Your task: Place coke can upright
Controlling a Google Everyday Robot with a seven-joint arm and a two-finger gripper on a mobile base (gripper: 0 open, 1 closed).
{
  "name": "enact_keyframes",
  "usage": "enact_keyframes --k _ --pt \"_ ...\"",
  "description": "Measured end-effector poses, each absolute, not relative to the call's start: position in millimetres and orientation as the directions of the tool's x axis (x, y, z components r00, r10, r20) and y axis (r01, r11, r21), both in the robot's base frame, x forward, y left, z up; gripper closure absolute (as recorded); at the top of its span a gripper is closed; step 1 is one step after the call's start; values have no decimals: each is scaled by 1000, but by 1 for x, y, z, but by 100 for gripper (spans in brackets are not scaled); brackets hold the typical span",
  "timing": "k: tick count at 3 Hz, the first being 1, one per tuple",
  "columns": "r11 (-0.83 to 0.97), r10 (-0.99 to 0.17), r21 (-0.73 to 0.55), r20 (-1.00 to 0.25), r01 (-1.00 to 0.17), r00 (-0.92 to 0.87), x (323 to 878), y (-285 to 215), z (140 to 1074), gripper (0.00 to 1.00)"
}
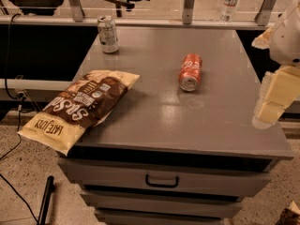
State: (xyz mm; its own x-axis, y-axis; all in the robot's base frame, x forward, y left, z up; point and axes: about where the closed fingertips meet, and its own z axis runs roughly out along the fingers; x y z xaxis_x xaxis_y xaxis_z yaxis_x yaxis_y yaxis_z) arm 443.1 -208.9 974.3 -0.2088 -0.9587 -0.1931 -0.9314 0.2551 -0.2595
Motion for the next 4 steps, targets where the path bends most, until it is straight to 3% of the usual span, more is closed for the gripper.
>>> enact_keyframes --k 2,3,4 --pt "-3 -993 -428 -105 -904 53 511 -195 950 0" --pt "-202 -963 -543 -41 -815 266 558 -190 943 0" --pt "-337 -916 -551 2 -764 402 586 -190 934 0"
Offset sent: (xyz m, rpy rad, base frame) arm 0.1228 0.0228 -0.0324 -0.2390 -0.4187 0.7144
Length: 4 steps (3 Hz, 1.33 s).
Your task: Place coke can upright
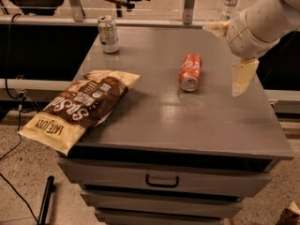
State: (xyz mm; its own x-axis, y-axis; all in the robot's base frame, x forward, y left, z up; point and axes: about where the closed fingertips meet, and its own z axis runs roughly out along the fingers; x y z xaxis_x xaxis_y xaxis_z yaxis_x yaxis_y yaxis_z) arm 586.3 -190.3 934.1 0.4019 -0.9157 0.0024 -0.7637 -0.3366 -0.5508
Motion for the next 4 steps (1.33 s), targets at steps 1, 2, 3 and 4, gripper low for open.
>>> enact_keyframes --k 1,2,3,4 --pt "-402 -889 -553 42 -730 457 588 -190 936 0" --pt "-489 -845 -538 99 -686 525 590 -178 924 0" --pt "-624 -746 -510 162 -592 646 593 -173 917 0" --pt "-720 -632 -490 169 -492 757 596 -174 914 0"
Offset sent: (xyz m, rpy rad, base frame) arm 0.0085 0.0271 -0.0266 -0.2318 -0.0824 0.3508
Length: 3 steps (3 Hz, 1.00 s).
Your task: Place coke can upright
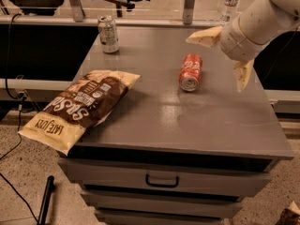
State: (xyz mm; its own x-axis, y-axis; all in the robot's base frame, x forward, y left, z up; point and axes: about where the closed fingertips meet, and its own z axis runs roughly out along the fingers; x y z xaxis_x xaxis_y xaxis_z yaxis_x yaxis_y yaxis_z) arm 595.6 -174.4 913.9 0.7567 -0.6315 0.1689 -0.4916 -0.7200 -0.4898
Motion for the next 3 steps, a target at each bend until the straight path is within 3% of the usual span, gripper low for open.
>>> enact_keyframes --k 2,3 --pt "-948 -237 -285 323 -145 916 601 -165 900 0" --pt "-975 -136 -213 356 -62 925 608 -159 884 0"
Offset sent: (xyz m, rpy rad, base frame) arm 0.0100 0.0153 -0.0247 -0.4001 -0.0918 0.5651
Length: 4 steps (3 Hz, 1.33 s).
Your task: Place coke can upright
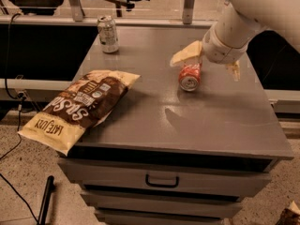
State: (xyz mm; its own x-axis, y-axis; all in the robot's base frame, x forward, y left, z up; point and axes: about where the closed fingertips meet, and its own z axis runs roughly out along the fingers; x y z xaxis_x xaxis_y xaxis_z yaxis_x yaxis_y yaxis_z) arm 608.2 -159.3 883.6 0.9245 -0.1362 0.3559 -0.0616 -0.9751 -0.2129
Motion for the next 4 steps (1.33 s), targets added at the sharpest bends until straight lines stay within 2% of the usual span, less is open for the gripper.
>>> enact_keyframes --k 1,2,4 --pt "-990 -80 -139 387 -28 918 621 -146 859 0" --pt "-991 -104 -115 405 -63 908 631 -138 848 0" --pt "-990 -127 -102 337 -98 933 640 -119 830 43"
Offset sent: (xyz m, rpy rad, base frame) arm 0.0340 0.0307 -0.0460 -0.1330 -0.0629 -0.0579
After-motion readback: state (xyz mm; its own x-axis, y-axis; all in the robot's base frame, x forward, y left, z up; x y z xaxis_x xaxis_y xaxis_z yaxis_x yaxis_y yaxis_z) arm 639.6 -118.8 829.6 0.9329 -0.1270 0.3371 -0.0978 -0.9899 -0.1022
